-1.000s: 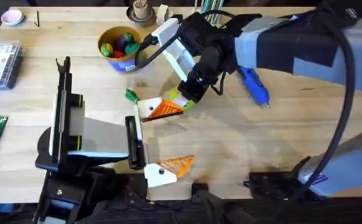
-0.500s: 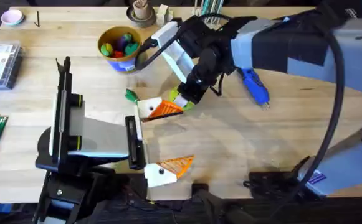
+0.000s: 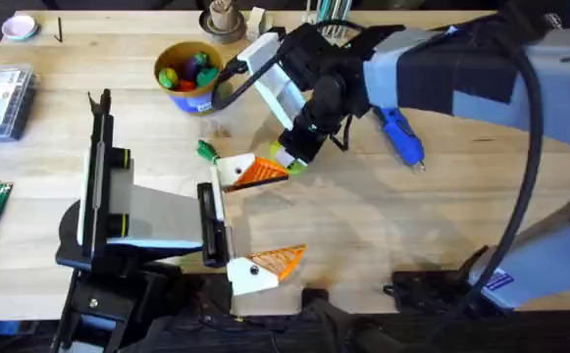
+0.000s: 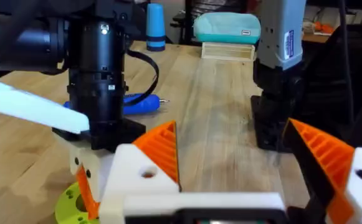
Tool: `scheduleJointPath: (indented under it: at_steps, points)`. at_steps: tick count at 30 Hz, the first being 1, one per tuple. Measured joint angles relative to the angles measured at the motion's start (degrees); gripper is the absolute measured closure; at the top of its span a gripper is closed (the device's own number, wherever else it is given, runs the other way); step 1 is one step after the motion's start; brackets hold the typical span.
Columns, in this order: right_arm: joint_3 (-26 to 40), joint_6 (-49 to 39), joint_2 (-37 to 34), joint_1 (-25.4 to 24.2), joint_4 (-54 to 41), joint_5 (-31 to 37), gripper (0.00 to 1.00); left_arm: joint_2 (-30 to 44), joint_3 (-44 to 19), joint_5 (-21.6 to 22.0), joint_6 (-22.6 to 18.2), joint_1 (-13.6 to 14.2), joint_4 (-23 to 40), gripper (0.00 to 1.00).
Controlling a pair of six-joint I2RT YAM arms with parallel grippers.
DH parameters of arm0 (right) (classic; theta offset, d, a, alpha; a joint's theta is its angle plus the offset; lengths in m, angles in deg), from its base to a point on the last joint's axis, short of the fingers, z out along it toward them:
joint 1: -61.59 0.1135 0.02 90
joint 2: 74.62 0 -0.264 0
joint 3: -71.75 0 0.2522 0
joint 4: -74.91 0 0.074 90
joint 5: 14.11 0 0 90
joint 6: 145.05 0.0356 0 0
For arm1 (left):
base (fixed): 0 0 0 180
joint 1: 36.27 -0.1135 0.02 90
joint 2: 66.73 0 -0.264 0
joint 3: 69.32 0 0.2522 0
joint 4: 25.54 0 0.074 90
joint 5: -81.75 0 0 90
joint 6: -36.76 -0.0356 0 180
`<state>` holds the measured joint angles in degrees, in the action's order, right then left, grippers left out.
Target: Pick up the gripper from the table and insert it into the empty holder that is missing its gripper. Then pick up a screw, insert it into the mounting hole, and use the screwdriver to tighten it. Finally, clean up the table by picking up the vegetable and placing it into the bucket.
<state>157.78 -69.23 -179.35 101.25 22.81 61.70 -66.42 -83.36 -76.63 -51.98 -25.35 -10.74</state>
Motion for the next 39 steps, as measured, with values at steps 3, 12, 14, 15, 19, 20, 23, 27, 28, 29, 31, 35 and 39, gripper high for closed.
scheduleJointPath:
  at_steps: [3,12,14,15,19,20,23,27,28,29,31,35,39]
  points:
    - [0.0,0.0,0.0,-0.2,0.0,-0.1,0.993,0.0,0.0,0.0,0.0,0.0,0.0,0.008]
    - [0.6,0.0,0.6,-4.1,-0.7,-0.2,0.995,0.0,0.0,0.0,0.0,0.0,0.0,0.008]
    - [1.6,0.0,0.6,-4.2,-1.4,-0.1,0.995,0.0,0.0,0.0,0.0,0.0,0.0,0.008]
    - [2.3,0.0,0.6,-4.2,-1.9,0.2,0.995,0.0,0.0,0.0,0.0,0.0,0.0,0.008]
    - [4.4,0.0,0.6,-4.1,-2.3,4.1,0.995,0.0,0.0,0.0,0.0,0.0,0.0,0.008]
    - [4.7,-0.3,0.6,-4.1,-2.3,5.4,0.995,0.0,0.0,0.0,0.0,0.0,0.0,0.008]
    - [4.8,-1.0,0.6,-4.1,-2.7,8.5,0.995,0.0,0.0,0.0,0.0,0.0,0.0,0.008]
    - [4.9,-1.4,0.6,-4.1,-3.6,10.4,0.995,0.0,0.0,0.0,0.0,0.0,0.0,0.008]
    - [5.3,-1.4,0.6,-4.1,-4.6,10.6,0.995,0.0,0.0,0.0,0.0,0.0,0.0,0.008]
    - [5.8,-1.4,0.6,-4.1,-5.7,10.8,0.995,0.0,0.0,0.0,0.0,0.0,0.0,0.008]
    - [8.1,-1.5,0.6,-4.1,-9.1,11.2,0.995,0.0,0.0,0.0,0.0,0.0,0.0,0.008]
    - [17.0,-1.5,0.6,-4.1,-17.5,11.1,0.995,0.0,0.0,0.0,0.0,0.0,0.0,0.008]
    - [28.4,-1.5,0.7,-4.1,-25.7,10.7,0.995,0.0,0.0,0.0,0.0,0.0,0.0,0.007]
